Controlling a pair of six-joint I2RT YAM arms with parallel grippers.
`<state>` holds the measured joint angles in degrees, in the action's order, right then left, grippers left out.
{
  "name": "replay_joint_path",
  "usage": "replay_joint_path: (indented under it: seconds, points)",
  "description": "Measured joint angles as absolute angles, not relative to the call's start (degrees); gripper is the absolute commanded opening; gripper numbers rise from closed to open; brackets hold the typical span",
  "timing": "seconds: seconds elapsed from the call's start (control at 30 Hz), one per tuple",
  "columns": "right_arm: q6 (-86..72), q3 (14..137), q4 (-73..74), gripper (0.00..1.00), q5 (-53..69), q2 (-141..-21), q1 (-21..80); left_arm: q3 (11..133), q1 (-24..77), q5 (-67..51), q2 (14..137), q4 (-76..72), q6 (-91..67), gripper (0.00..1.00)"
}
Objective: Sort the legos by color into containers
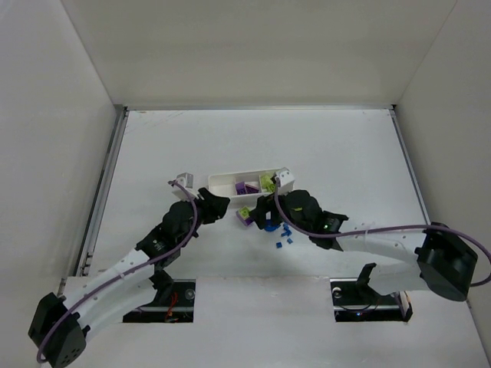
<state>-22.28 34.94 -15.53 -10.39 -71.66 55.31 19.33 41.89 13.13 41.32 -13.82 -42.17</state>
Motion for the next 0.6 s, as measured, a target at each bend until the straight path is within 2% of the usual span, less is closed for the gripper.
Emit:
replay_joint_path:
  seconds: [0.2,0.6]
  points:
    - [-19.11,40.99,-12.27,0.83,-10.24,-79.94,57.1,17.91,37.1,10.13,36.8,-10.26,-43.64,0.42]
    - [-16.8,46.78,-10.13,0.66,-11.66,-90.08,58.26,15.33,34.15,7.05,33.3,-6.98,-44.95,0.42]
